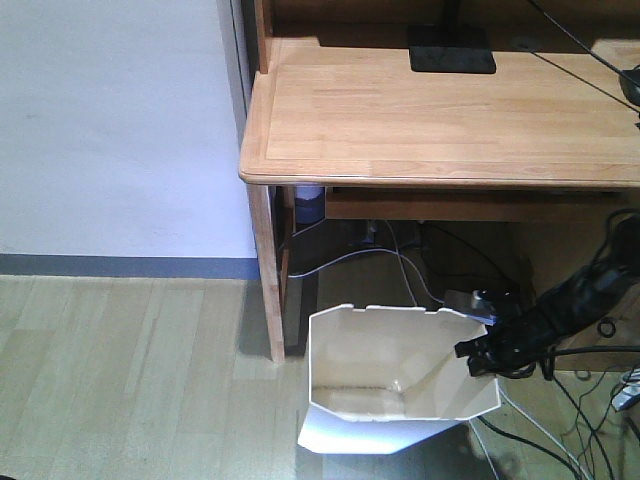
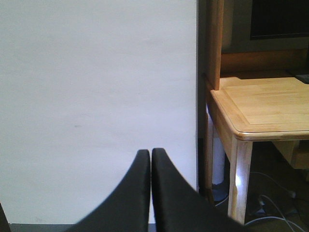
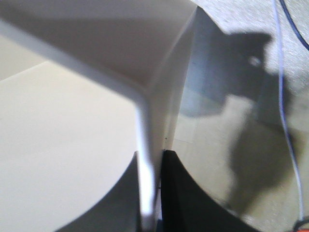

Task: Move trash bin to bedside with robot
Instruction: 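Close the right gripper on the bin rim and lift it slightly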

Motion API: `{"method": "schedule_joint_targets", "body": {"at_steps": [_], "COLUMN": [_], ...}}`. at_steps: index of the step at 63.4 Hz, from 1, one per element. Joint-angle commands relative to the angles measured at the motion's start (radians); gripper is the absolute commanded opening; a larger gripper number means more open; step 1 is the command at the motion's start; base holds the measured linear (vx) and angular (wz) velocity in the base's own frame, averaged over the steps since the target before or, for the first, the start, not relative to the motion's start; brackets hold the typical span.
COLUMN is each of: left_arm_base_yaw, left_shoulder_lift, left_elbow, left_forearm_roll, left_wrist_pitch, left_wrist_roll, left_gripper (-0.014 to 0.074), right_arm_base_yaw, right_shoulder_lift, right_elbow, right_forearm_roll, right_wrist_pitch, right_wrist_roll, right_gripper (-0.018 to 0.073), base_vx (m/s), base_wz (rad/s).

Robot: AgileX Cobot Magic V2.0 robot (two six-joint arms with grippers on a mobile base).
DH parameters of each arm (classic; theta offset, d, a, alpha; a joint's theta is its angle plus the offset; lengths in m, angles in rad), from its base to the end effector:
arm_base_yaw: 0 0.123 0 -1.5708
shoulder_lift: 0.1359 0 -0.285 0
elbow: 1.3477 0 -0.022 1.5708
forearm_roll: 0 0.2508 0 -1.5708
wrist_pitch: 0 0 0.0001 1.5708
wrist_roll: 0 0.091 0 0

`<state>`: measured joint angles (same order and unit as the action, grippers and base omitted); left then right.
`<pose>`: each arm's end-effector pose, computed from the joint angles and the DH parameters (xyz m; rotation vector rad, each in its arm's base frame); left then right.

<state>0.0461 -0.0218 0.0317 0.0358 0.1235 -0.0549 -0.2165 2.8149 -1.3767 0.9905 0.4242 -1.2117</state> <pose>0.0560 0.0030 0.1925 -0.0563 1.6160 0.0242 0.3524 -0.0454 -0.1483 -0.0666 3.0333 0.5314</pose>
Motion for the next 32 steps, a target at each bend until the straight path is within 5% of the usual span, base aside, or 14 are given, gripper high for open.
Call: {"method": "schedule_joint_targets", "body": {"at_steps": [1, 8, 32], "left_arm_base_yaw": [0.0, 0.0, 0.0], "left_shoulder_lift": [-0.005, -0.005, -0.005], "left_elbow": [-0.024, -0.024, -0.024], "left_forearm_roll": [-0.001, -0.001, -0.001], "left_wrist_pitch": [-0.073, -0.073, -0.073], "left_wrist_roll": [-0.004, -0.004, -0.004], "left_gripper": [-0.0006, -0.0006, -0.0006], "right_arm_base_yaw": [-0.042, -0.065, -0.073], "right_shoulder_lift": [-0.164, -0.258, -0.412], "right_elbow": [0.081, 0.165, 0.26], "right_forearm_roll": [0.147, 0.166, 0.128], "right_wrist_pitch": [0.213, 0.25, 0.38], "right_wrist_roll": [-0.183, -0.263, -0.263], "right_gripper": [-0.0005, -0.0005, -0.0005], "base_vx": [0.0, 0.0, 0.0], "base_wz": [0.0, 0.0, 0.0]}}
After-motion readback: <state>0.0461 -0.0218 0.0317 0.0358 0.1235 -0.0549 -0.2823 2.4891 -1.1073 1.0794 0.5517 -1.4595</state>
